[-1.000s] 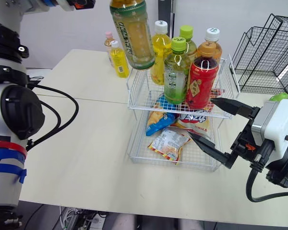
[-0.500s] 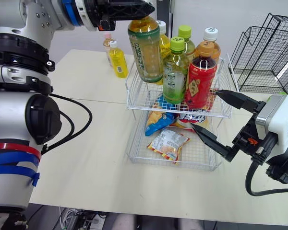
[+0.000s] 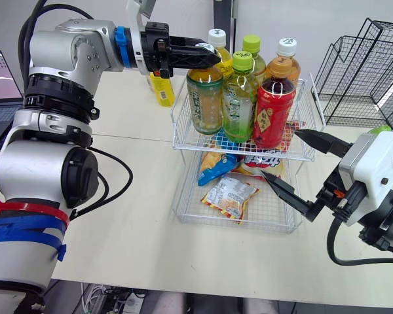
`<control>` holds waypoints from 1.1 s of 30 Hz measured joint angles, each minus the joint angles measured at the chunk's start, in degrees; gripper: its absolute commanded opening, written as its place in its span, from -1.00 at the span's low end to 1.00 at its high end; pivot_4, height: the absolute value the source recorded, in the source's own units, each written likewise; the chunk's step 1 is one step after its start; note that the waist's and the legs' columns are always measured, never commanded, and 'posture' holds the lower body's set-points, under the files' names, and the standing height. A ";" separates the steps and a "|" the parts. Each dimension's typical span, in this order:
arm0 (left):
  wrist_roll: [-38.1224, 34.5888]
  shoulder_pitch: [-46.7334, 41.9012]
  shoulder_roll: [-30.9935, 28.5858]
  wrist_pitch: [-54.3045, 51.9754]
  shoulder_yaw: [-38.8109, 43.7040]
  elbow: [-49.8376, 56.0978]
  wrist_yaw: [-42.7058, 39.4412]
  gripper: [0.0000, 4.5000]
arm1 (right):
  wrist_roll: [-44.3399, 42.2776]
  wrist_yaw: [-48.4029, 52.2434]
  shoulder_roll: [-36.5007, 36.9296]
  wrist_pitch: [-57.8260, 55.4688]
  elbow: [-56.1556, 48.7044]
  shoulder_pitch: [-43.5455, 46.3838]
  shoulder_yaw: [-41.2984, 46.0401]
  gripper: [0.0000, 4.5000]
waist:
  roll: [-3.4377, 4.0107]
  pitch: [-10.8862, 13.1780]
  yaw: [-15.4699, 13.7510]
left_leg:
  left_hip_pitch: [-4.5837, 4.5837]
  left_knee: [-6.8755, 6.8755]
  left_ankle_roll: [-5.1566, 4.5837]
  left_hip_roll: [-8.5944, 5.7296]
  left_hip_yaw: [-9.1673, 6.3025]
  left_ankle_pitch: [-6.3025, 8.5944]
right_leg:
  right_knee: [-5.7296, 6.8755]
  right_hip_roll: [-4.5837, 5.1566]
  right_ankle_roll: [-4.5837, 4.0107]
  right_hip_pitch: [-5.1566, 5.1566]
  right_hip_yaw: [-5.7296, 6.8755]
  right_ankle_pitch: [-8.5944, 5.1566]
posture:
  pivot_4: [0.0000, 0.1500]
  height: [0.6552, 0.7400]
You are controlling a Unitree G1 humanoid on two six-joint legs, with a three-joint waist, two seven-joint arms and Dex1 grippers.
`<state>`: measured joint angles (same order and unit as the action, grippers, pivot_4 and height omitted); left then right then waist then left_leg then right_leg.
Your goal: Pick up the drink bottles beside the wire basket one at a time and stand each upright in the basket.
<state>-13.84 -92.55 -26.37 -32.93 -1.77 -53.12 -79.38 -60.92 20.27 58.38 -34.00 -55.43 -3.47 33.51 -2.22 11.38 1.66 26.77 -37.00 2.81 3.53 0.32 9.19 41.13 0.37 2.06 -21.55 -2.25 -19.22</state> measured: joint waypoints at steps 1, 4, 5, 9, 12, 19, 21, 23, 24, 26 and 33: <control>0.01 0.01 0.09 0.05 0.00 0.00 0.03 -0.38 | 0.19 0.05 -0.03 -0.11 -0.22 -0.11 -0.01 1.00 | 0.00 0.00 0.00 | -0.01 -0.01 0.00 0.00 0.00 0.00 | 0.00 0.00 0.00 0.01 0.00 0.00 | 1.00 0.01; 0.01 0.05 0.36 0.50 0.00 -0.02 -0.05 -0.38 | 0.58 0.04 -0.07 -0.12 -0.86 -0.10 -0.34 1.00 | 0.00 0.00 0.00 | -0.01 -0.01 0.00 -0.01 -0.01 0.00 | 0.00 0.00 0.01 0.03 0.01 0.00 | 1.00 0.01; 0.00 0.05 0.39 0.59 0.00 -0.07 -0.06 -0.38 | 0.66 0.04 -0.13 -0.13 -0.85 -0.11 -0.44 1.00 | 0.00 0.00 0.00 | -0.01 -0.01 0.00 -0.01 -0.01 0.00 | 0.00 0.00 0.00 0.02 0.01 0.00 | 1.00 0.01; 0.00 0.04 0.39 0.91 0.07 -0.65 -0.01 0.04 | 0.69 0.07 -0.32 -0.13 -0.85 -0.12 -0.44 1.00 | 0.00 0.00 0.00 | -0.02 -0.01 0.00 -0.01 -0.01 0.00 | 0.00 0.00 0.00 0.03 0.01 0.00 | 1.00 0.01; 0.00 0.03 0.36 0.93 0.07 -1.05 -0.04 0.47 | 0.70 0.20 -0.36 -0.13 -0.83 -0.11 -0.44 1.00 | 0.00 0.00 0.00 | -0.01 -0.01 0.00 -0.01 -0.01 0.00 | 0.00 0.00 0.00 0.03 0.01 0.00 | 1.00 0.01; -0.03 -0.02 -1.56 1.83 0.21 -0.53 -1.27 0.99 | 0.74 0.75 -0.39 -0.12 -0.36 0.49 -0.42 1.00 | 0.00 0.00 0.04 | -0.02 0.00 0.00 0.01 -0.01 0.00 | 0.00 -0.02 0.00 0.02 0.01 0.00 | 1.00 0.01; -0.04 -0.04 -1.79 2.06 0.58 -0.15 -1.30 0.99 | 0.76 0.79 -0.39 -0.12 -0.04 0.85 -0.42 1.00 | 0.00 0.00 0.01 | -0.02 -0.01 0.00 0.00 -0.01 0.00 | 0.00 -0.01 0.00 0.02 0.01 0.00 | 1.00 0.01; -0.01 -0.04 -2.43 2.27 0.72 0.46 -1.32 0.99 | 1.15 0.76 -0.39 -0.12 0.65 1.45 -0.36 1.00 | 0.00 0.00 0.01 | -0.02 -0.01 0.00 0.00 0.00 0.00 | 0.00 -0.01 0.00 0.02 0.00 0.00 | 1.00 0.01; 0.00 -0.05 -2.74 2.37 0.86 0.83 -1.29 0.99 | 1.32 0.73 -0.38 -0.13 0.83 1.77 -0.32 1.00 | 0.00 0.00 0.02 | -0.02 0.00 0.00 0.01 0.00 0.00 | 0.00 -0.01 0.00 0.02 0.00 0.00 | 1.00 0.01; -0.01 -0.08 -3.22 2.36 1.06 1.60 -1.26 0.99 | 1.52 0.75 -0.38 -0.12 1.31 2.10 0.19 1.00 | 0.00 0.00 0.01 | -0.02 0.00 0.00 0.01 -0.02 0.00 | 0.00 -0.01 0.00 0.02 0.02 0.00 | 1.00 0.01; -0.64 -0.01 -6.49 0.97 1.85 5.77 -1.43 0.99 | 1.99 1.07 -0.39 -0.06 3.27 4.48 1.23 1.00 | 0.01 0.00 0.12 | -0.04 0.00 0.00 0.03 0.00 0.00 | 0.02 -0.02 0.00 0.01 0.00 0.00 | 1.00 0.01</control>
<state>-14.48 -92.56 -32.86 -31.96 0.08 -47.35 -80.81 -58.93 21.34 57.99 -34.07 -52.15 1.00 34.74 -2.21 11.37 1.79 26.73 -37.00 2.81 3.55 0.32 9.19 41.15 0.35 2.06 -21.54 -2.25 -19.21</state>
